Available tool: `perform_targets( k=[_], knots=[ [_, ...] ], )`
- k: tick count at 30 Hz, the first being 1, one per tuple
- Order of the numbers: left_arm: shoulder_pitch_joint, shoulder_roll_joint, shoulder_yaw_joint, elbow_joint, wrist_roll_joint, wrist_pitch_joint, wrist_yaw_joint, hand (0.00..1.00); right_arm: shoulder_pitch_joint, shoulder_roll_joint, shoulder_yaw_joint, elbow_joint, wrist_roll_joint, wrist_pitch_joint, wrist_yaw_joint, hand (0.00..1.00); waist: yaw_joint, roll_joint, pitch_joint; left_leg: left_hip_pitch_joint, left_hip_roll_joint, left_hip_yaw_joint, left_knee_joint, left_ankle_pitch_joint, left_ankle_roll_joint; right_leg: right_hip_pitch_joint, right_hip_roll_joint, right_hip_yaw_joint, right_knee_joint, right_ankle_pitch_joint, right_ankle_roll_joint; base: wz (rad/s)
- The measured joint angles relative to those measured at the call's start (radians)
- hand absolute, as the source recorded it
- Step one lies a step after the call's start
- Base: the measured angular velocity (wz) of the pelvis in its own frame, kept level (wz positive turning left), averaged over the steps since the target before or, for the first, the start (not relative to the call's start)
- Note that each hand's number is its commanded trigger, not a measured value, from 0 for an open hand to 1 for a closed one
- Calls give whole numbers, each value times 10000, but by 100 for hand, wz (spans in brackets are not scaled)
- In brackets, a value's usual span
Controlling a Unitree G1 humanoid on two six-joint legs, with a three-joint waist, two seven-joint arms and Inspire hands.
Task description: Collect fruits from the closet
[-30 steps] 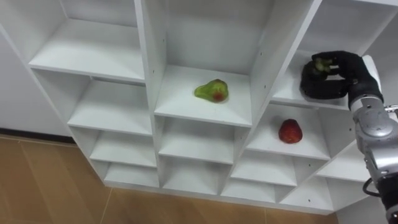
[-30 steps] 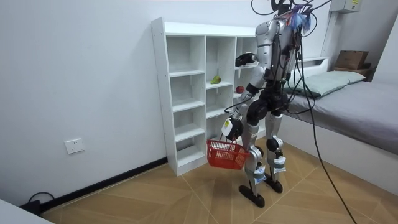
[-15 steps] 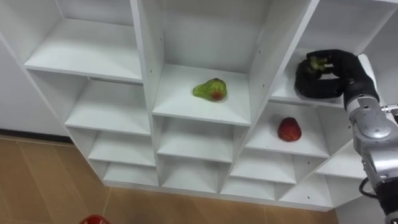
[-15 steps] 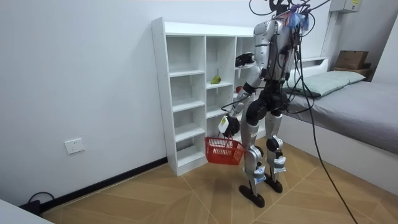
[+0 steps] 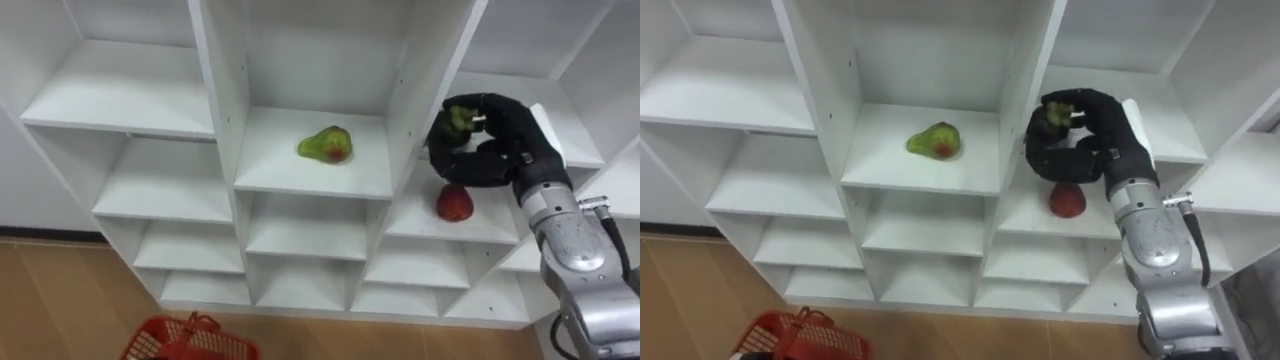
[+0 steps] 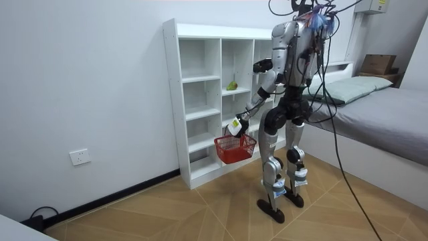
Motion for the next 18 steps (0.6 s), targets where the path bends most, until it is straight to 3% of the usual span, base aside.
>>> perform_targets(
  k=[3, 6, 11, 16, 18],
  knots=[
    [-251, -112, -11, -66, -848, -50, -13, 100, 399, 227, 53, -583, -20, 0, 18, 100, -94, 63, -13, -79, 16, 20, -3, 0, 1, -155, 10, 50, 122, 2, -4, -4],
    [-373, -259, -475, -206, -1815, -189, 48, 100, 768, 406, 523, -947, -131, 5, 227, 100, -255, 90, -23, -197, 4, 57, -37, 7, 11, -287, 16, 100, 157, 2, -4, -5],
    [-549, -558, -797, -148, -1872, -203, 54, 100, 1294, 846, 839, -1136, -496, 102, 839, 100, -289, 85, -23, -286, 10, 125, -78, 6, 12, -420, 20, 142, 152, 3, -2, -3],
    [-628, -505, -989, 277, -2363, -177, -323, 100, 1379, 995, 1154, -1153, -838, 155, 899, 100, -374, 70, -15, -417, 14, 174, -31, 7, 12, -615, 25, 250, 156, 3, -3, -3],
    [-642, -589, -989, 443, -2573, -169, -430, 100, 1606, 1248, 1373, -1198, -1241, 295, 938, 100, -380, 63, -11, -445, 11, 174, -27, 6, 12, -640, 20, 274, 156, 3, -2, 0]
  ],
)
